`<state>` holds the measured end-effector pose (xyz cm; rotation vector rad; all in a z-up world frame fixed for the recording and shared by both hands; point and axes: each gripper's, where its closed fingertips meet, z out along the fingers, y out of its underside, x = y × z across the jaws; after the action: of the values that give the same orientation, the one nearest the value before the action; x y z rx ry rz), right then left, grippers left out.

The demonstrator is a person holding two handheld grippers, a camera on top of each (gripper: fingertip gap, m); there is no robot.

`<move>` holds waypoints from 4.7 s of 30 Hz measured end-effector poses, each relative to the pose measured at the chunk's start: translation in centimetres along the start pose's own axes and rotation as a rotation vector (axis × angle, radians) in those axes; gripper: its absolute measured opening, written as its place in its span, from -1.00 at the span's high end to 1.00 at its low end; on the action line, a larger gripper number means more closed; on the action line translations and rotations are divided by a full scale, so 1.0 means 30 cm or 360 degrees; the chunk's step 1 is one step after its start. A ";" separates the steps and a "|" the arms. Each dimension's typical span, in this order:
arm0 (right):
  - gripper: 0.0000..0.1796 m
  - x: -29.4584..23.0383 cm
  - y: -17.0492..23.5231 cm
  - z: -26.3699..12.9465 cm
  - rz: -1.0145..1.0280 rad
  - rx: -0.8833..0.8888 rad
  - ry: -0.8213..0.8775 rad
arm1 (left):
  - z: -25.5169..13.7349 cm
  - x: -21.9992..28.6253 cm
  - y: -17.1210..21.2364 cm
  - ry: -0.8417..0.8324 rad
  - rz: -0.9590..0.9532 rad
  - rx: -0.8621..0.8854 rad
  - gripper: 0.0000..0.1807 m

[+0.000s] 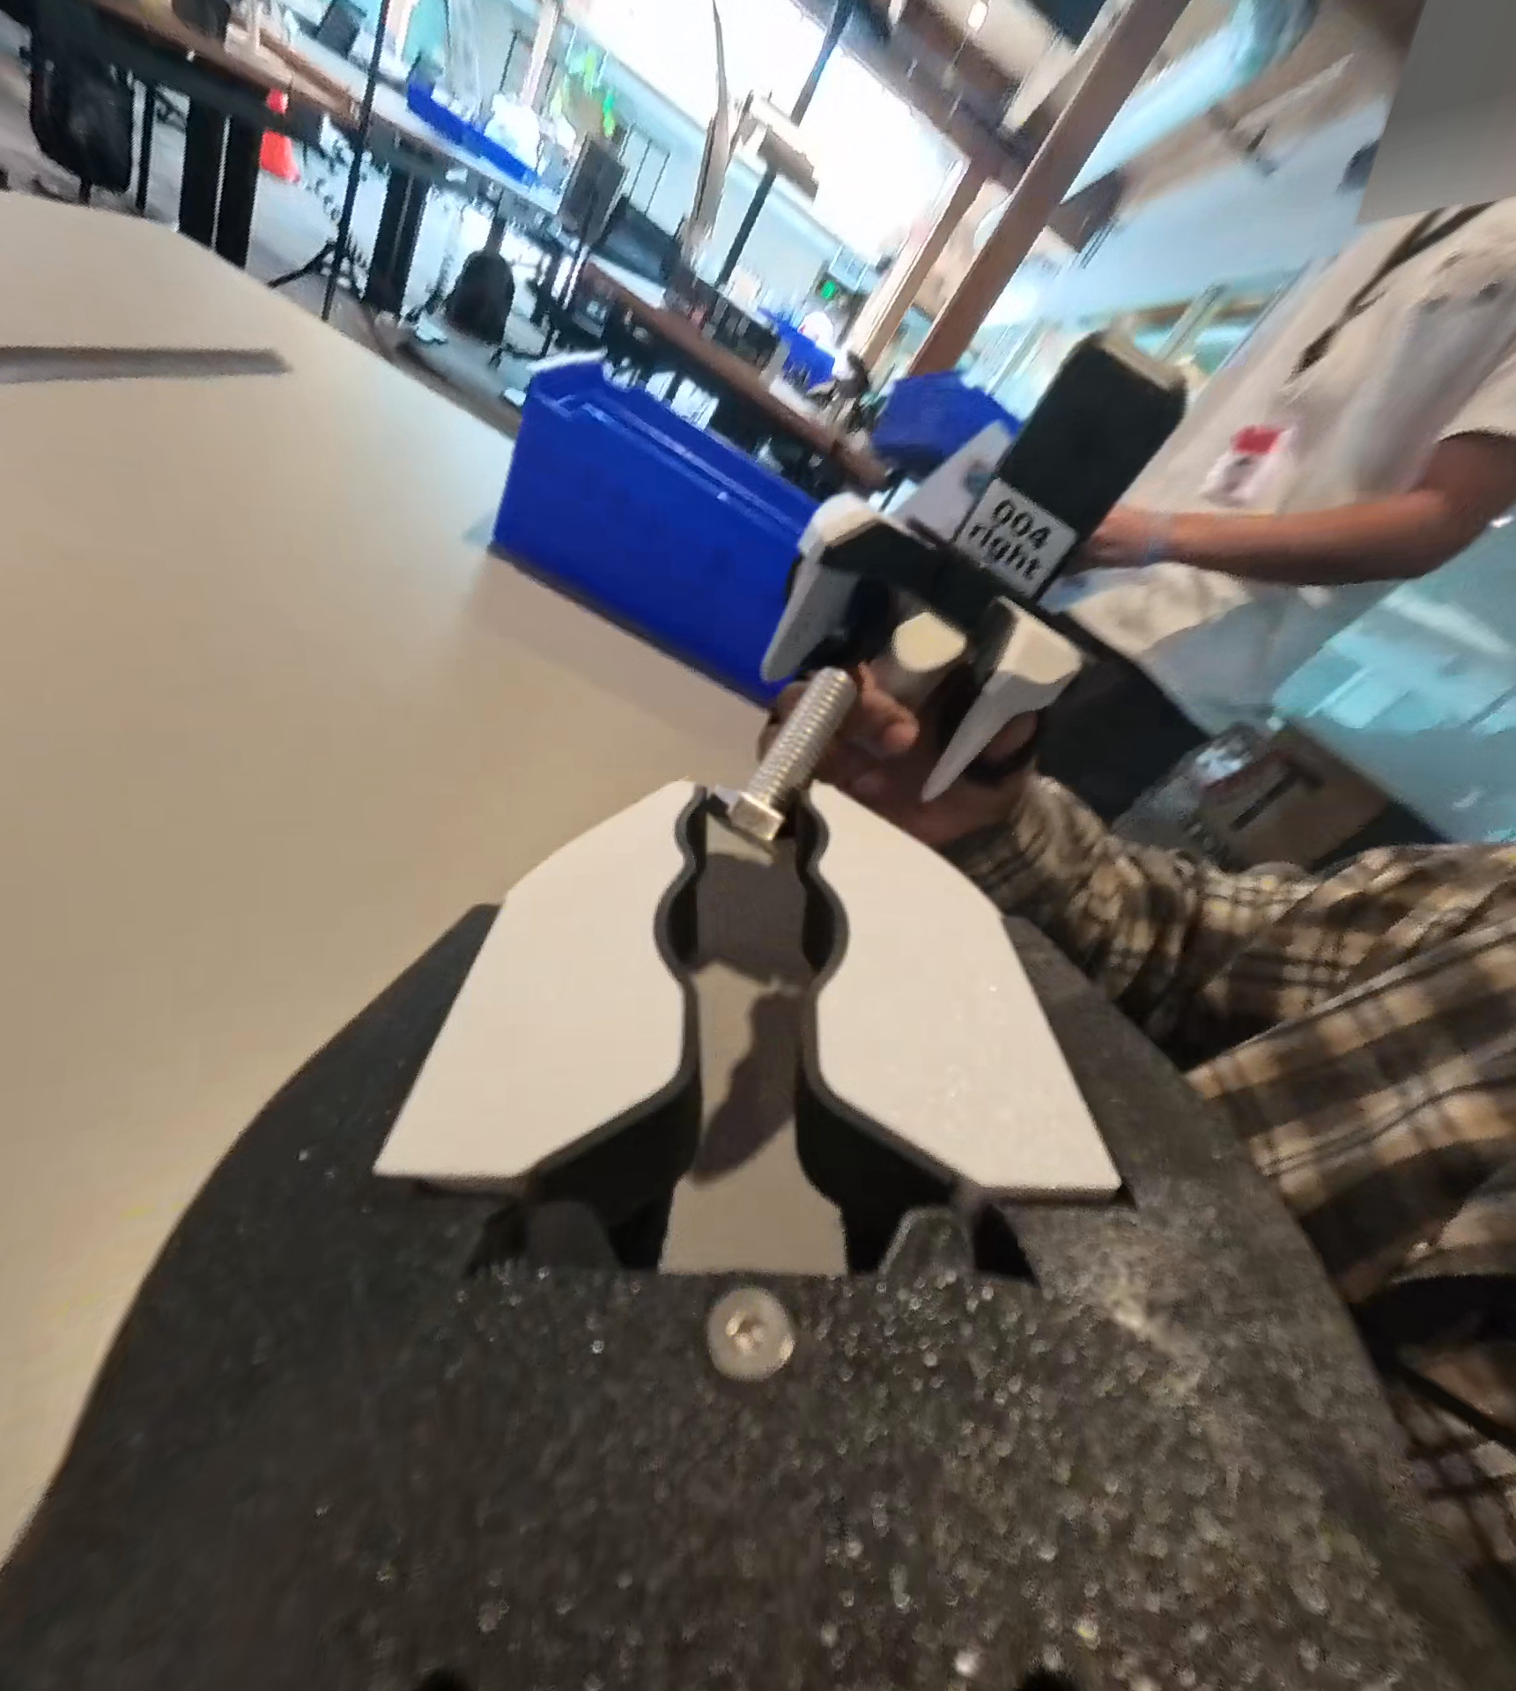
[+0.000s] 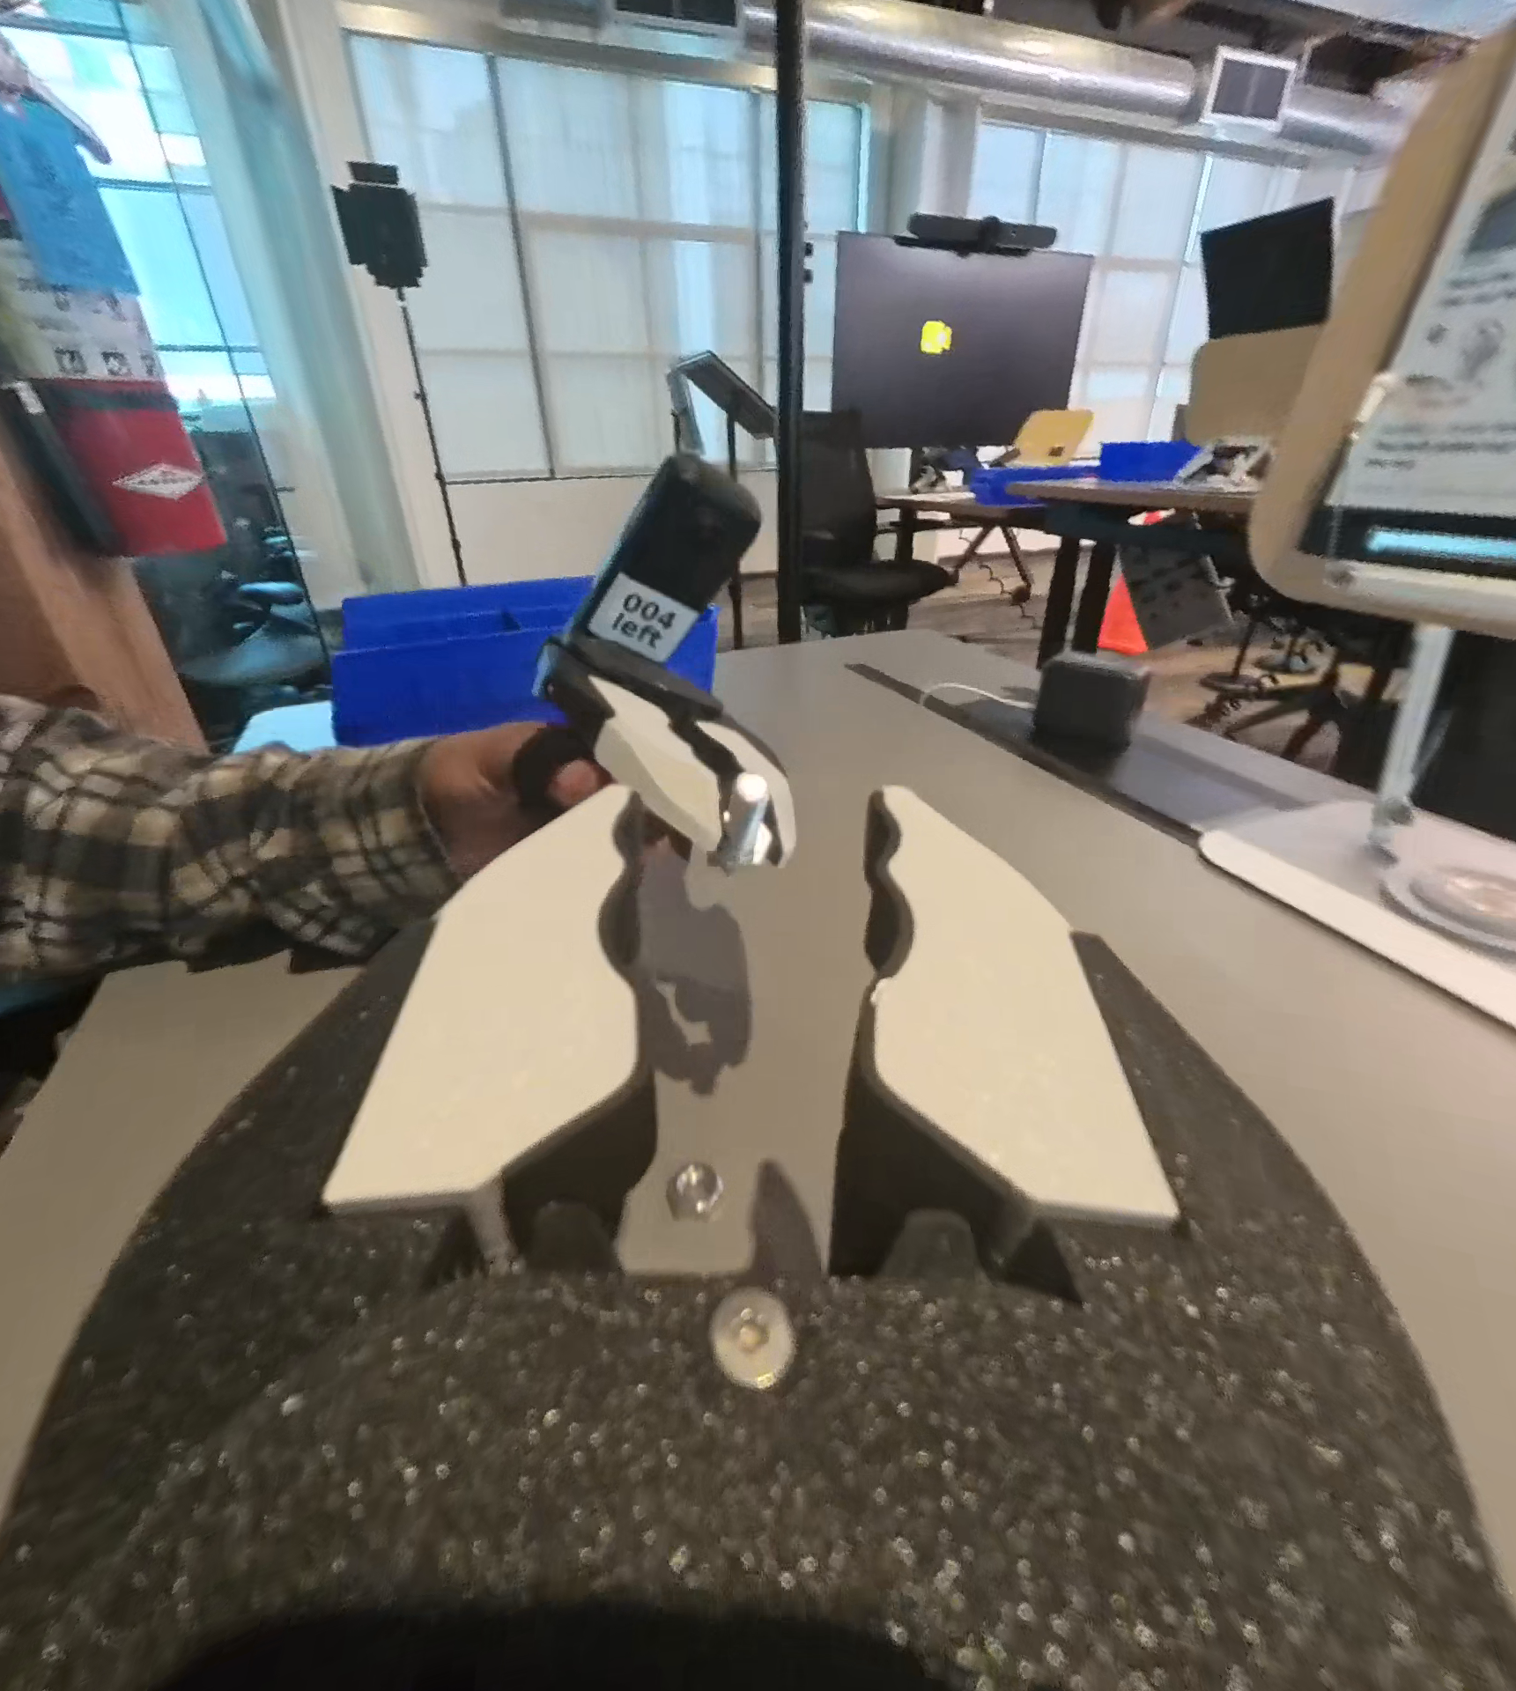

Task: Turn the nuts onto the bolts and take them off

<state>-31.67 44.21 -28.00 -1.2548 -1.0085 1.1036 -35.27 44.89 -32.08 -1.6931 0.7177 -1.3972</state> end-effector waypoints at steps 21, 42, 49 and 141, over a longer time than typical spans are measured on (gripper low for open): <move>0.90 -0.082 -0.013 0.158 0.0020 -0.0085 -0.0346 | -0.010 0.108 -0.038 0.0245 -0.0050 0.0157 0.80; 0.90 -0.093 0.048 0.223 0.0255 -0.0587 -0.0671 | -0.004 0.067 0.049 -0.0101 0.0651 -0.0191 0.74; 0.90 -0.096 0.044 0.217 0.0225 -0.0511 -0.0689 | -0.002 0.071 0.046 -0.0072 0.0587 -0.0163 0.77; 0.62 -0.074 0.495 0.017 -0.0146 -0.1354 -0.0538 | -0.158 -0.041 -0.001 -0.0494 0.0667 0.0029 0.83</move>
<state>-33.65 42.05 -42.74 -1.6794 -1.8960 0.8399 -40.16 44.85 -32.41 -1.5834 0.8187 -0.8279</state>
